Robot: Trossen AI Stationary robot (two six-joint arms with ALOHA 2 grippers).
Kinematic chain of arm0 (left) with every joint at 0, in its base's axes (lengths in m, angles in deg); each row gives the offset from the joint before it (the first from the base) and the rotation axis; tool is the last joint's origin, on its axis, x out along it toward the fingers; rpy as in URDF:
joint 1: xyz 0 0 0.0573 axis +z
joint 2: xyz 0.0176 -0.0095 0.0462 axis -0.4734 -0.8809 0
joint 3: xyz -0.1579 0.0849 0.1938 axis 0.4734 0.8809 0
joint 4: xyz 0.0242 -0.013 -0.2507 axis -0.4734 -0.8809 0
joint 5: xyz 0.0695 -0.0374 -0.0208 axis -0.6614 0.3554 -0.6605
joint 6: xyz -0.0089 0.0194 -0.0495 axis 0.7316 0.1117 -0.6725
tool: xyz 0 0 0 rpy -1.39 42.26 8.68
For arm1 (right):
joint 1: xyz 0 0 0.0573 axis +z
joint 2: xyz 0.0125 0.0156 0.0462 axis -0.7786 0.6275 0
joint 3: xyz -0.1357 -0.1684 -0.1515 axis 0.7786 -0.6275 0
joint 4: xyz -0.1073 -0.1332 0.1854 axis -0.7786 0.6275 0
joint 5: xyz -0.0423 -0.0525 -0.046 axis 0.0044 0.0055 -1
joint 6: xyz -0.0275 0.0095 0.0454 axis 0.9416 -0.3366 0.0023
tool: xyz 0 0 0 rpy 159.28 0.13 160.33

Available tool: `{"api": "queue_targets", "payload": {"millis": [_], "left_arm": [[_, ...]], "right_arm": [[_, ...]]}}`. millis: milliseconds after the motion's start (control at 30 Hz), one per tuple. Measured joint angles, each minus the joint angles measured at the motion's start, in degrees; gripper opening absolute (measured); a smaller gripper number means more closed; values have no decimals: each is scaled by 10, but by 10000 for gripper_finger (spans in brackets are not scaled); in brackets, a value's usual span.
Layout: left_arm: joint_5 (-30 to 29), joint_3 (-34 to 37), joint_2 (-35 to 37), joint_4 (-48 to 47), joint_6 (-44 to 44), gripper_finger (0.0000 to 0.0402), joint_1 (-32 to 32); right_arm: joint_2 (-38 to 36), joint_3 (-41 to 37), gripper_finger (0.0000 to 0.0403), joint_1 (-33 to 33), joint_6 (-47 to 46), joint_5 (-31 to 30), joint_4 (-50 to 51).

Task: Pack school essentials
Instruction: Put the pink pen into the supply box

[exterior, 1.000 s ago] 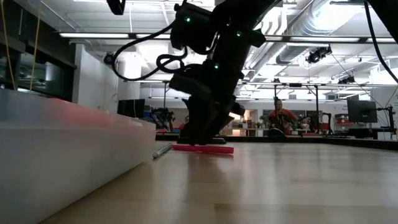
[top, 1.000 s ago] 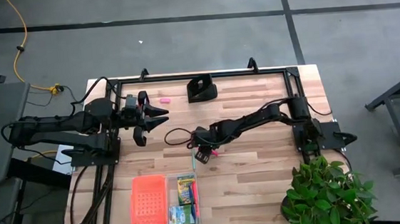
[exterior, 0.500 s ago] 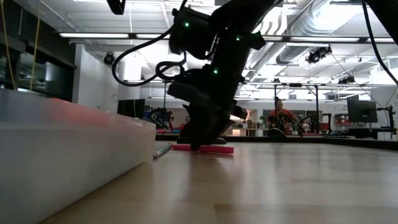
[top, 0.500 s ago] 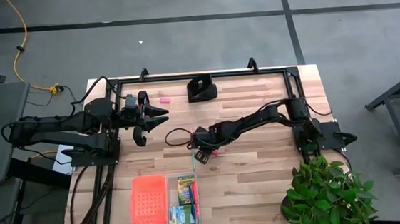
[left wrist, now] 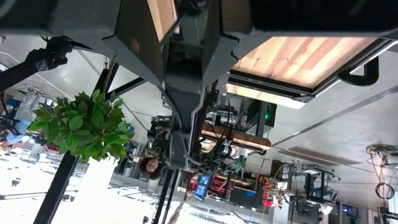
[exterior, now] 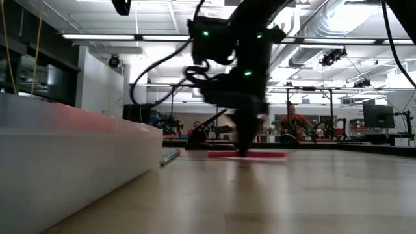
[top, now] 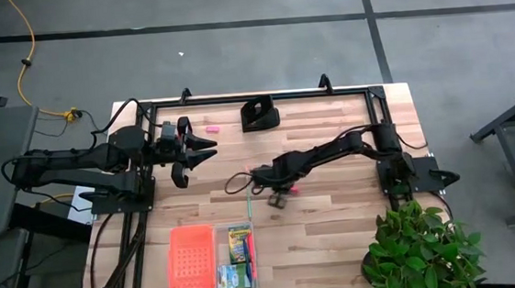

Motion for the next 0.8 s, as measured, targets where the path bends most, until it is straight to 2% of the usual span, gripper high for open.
{"api": "queue_targets", "payload": {"millis": [133,300,467,600,700,800], "left_arm": [[0,0,0,-1,0,104,0],[0,0,0,-1,0,104,0],[0,0,0,-1,0,104,0],[0,0,0,-1,0,104,0],[4,0,0,-2,0,104,0],[5,0,0,-3,0,104,0]], "right_arm": [[-31,-15,22,-4,46,-36,93],[-141,-151,10,-3,23,-28,23],[-293,-321,7,4,-66,13,-158],[-397,-424,6,6,-116,25,-354],[-441,-475,6,3,-130,18,-517],[-454,-494,6,-5,-130,3,-658]]}}
